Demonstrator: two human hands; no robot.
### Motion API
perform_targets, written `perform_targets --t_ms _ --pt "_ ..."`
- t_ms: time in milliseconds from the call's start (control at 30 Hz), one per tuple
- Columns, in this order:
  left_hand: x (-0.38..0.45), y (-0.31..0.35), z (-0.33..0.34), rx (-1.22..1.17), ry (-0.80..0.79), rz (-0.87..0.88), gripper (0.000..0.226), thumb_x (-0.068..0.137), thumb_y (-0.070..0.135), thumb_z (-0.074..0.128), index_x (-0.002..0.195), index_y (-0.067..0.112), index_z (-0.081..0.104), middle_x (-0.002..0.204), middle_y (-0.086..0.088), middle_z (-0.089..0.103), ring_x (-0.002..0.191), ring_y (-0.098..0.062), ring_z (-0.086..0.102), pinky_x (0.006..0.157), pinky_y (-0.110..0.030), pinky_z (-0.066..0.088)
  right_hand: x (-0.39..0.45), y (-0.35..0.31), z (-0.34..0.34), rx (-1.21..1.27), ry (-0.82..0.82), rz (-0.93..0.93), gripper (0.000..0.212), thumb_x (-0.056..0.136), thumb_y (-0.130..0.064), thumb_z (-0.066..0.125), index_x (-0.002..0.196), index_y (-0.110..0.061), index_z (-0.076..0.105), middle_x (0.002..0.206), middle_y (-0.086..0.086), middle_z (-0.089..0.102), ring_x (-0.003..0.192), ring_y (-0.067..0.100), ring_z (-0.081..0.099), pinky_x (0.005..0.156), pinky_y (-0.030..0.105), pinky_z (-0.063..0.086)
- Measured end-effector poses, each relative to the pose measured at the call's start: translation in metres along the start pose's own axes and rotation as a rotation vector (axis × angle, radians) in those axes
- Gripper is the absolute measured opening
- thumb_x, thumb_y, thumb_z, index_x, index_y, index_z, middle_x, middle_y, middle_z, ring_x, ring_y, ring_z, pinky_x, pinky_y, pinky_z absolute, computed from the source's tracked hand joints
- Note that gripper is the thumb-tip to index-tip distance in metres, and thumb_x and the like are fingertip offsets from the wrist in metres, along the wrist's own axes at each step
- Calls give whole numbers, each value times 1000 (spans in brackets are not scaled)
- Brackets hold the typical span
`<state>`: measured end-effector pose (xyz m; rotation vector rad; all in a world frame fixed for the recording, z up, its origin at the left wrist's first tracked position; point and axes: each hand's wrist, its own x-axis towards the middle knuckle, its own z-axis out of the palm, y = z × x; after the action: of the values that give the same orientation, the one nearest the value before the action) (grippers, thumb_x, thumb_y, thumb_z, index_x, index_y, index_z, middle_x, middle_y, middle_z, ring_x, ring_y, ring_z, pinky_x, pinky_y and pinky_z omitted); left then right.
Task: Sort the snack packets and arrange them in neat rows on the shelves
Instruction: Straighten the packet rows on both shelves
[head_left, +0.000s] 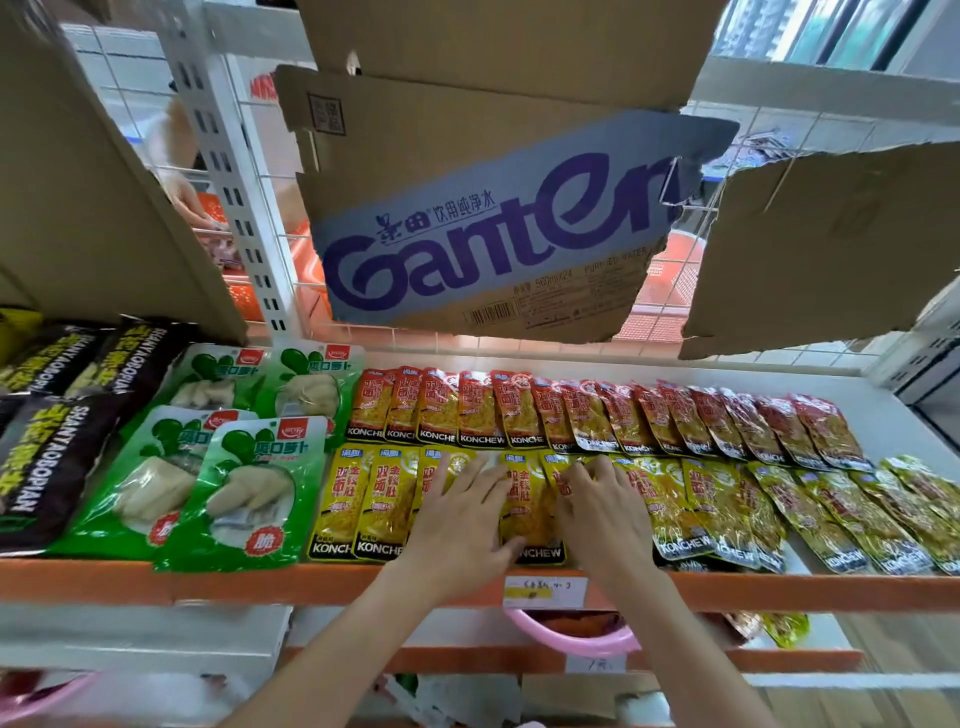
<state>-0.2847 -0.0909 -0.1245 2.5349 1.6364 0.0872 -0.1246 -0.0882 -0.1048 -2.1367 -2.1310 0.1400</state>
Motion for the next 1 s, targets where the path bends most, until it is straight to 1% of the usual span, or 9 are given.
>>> perform_targets --t_ms 133,200,267,433,567,667,800,900,1000 --pt "-8 -8 -4 -35 11 -8 69 89 61 34 145 22 26 156 9 14 144 -10 -5 115 -42 -15 0 -12 0 -42 -58 -2 44 94 -51 37 117 -17 54 123 2 49 117 21 43 96 33 37" --pt "-12 -18 -5 -56 45 -45 74 84 66 18 145 25 25 155 10 16 144 -8 -4 114 -37 -15 -2 -19 4 -70 -78 -21 50 91 -57 38 118 -17 51 124 3 47 119 22 41 98 35 36" --pt "-16 -32 -3 -78 90 -89 84 74 66 3 145 26 25 154 12 19 144 -7 -2 112 -32 -16 -5 -26 9 -61 -77 -60 50 91 -56 40 120 -16 49 125 5 45 120 24 41 97 35 36" --pt "-25 -49 6 -117 92 -138 82 76 62 -2 146 28 23 155 14 15 144 -5 -4 112 -31 -17 -8 -38 11 2 -61 -51 50 91 -57 42 120 -15 44 117 7 44 112 24 44 88 30 39" --pt "-25 -46 5 -155 99 -151 61 91 54 15 146 28 23 155 14 15 144 -5 -3 116 -34 -13 -1 -40 7 312 -161 43 50 89 -39 59 125 -16 35 111 9 47 97 28 53 70 30 37" --pt "-26 -46 4 -180 104 -149 51 98 42 32 146 28 23 155 14 15 144 -5 -4 116 -35 -12 4 -38 2 608 -212 84 38 88 -24 63 119 -23 41 87 -1 56 67 15 54 54 27 39" --pt "-27 -47 5 -190 113 -150 49 98 37 33 146 27 23 155 13 15 144 -6 -3 117 -35 -12 10 -41 -1 904 -150 107 17 88 -23 63 104 -23 56 95 -6 61 75 9 57 67 25 46" --pt "-27 -47 7 -179 125 -156 56 94 44 11 145 27 24 154 14 17 143 -5 -2 116 -34 -12 5 -52 8 802 -191 19 21 89 -20 62 106 -21 50 89 -7 56 70 5 53 58 14 41" --pt "-27 -48 10 -167 133 -148 73 82 46 -7 144 27 26 153 13 19 143 -5 0 116 -32 -12 -3 -56 18 472 -106 -121 29 92 -24 56 119 -22 44 105 1 49 92 16 51 73 23 41"
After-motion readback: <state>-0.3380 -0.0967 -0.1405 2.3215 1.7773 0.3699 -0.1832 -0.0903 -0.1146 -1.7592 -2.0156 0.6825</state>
